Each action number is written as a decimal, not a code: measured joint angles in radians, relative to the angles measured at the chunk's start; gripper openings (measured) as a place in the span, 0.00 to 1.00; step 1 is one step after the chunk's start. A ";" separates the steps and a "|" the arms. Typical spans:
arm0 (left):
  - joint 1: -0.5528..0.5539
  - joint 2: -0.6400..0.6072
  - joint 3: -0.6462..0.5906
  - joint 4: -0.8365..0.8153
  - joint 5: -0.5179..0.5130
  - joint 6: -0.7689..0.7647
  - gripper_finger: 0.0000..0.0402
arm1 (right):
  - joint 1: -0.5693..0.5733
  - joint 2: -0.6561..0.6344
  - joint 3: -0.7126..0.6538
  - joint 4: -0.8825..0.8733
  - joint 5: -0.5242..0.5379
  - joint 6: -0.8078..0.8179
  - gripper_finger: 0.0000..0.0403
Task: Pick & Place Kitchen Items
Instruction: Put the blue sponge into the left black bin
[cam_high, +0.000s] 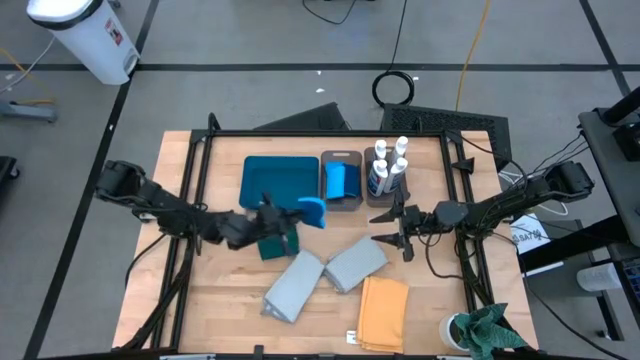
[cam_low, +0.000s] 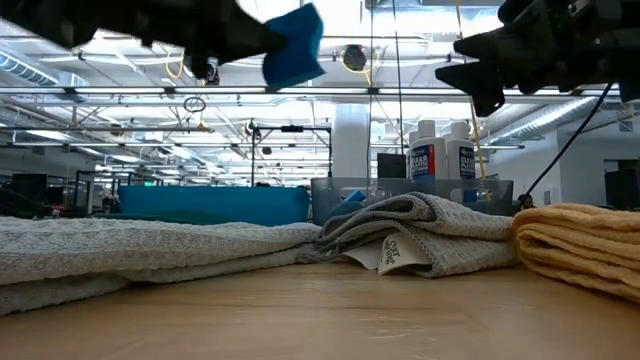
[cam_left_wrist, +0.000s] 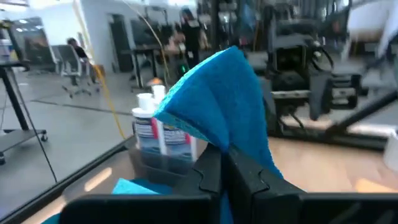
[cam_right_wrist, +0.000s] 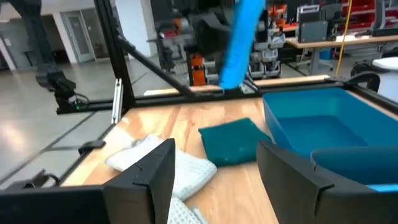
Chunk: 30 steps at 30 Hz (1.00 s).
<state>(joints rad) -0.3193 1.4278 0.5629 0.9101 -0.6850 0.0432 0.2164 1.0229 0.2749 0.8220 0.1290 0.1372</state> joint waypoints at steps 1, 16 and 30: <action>0.001 -0.002 -0.032 0.056 -0.001 0.001 0.01 | -0.001 0.000 0.000 0.010 0.002 0.000 0.49; -0.012 0.117 0.072 0.080 -0.084 0.085 0.01 | -0.005 0.000 0.000 -0.004 0.083 0.008 0.49; -0.006 0.375 0.337 0.074 -0.074 0.213 0.01 | -0.004 0.018 -0.001 0.017 0.080 0.061 0.49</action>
<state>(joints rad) -0.3256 1.8029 0.9002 0.9838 -0.7586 0.2562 0.2123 1.0408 0.2737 0.8394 0.2089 0.1978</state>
